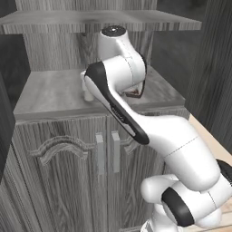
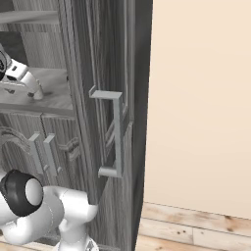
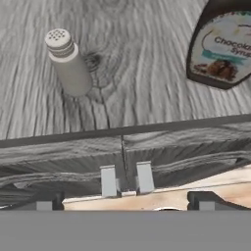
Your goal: Move the shaker and syrup bottle from the cabinet to the dining counter.
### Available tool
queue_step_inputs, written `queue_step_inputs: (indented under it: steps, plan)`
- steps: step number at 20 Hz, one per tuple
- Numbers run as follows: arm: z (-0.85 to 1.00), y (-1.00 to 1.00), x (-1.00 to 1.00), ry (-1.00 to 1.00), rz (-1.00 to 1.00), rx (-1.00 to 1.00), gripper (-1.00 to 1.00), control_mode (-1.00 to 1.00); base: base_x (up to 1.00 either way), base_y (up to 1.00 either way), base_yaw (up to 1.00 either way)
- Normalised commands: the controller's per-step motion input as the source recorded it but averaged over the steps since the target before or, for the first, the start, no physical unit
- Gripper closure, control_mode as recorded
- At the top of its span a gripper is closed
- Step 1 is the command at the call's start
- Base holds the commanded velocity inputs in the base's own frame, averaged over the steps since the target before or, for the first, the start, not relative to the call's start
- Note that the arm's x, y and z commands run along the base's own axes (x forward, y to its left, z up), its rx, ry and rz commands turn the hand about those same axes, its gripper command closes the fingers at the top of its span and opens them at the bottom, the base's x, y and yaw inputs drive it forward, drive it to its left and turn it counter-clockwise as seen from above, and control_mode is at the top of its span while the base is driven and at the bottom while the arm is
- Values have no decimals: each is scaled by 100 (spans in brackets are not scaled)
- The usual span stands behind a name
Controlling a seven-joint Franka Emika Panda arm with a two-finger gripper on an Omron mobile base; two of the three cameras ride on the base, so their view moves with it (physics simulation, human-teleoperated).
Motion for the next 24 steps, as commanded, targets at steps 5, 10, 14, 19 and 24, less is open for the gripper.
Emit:
queue_step_inputs:
  steps: [5, 10, 14, 19, 24]
  plan:
    - [-6, 9, 17, -18, 5, -3, -100, -100, 0, 0, 0]
    - [-3, 0, 31, -21, 3, 0, -100, -100, 0, 0, 0]
    - [-3, 1, 39, -4, 0, 0, -100, -100, 0, 0, 0]
    - [0, 9, 39, 0, 0, 0, -100, -100, 0, 0, 0]
    - [0, 21, 26, 0, 0, 0, -100, -100, 0, 0, 0]
